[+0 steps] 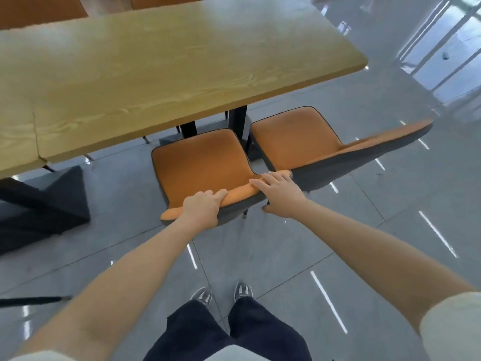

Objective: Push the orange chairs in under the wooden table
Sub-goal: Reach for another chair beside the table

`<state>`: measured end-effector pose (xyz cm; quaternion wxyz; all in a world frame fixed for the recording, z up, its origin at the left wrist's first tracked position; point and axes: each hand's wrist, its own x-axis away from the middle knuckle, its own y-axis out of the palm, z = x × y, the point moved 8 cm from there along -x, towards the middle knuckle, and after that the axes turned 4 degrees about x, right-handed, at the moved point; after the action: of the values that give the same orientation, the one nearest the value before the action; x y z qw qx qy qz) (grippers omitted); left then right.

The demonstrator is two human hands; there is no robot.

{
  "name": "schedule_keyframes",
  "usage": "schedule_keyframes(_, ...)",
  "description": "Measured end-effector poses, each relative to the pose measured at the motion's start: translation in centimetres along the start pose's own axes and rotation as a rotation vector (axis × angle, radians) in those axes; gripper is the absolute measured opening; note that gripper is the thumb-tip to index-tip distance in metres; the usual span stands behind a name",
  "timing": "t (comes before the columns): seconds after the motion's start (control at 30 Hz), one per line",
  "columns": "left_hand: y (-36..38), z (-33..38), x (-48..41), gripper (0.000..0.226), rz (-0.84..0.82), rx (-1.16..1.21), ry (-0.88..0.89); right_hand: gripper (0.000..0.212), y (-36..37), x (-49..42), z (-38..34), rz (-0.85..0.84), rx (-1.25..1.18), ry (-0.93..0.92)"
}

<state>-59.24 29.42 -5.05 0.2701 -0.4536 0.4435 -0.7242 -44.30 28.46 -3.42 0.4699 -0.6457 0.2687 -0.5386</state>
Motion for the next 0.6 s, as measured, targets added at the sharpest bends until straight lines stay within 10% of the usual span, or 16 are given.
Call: schedule_keyframes(0.6, 0.6, -2.2, 2.3, 0.032, 0.072, 0.042, -0.111, 0.048, -0.7, -2.7, -1.4, 0.124, -0.001, -0.257)
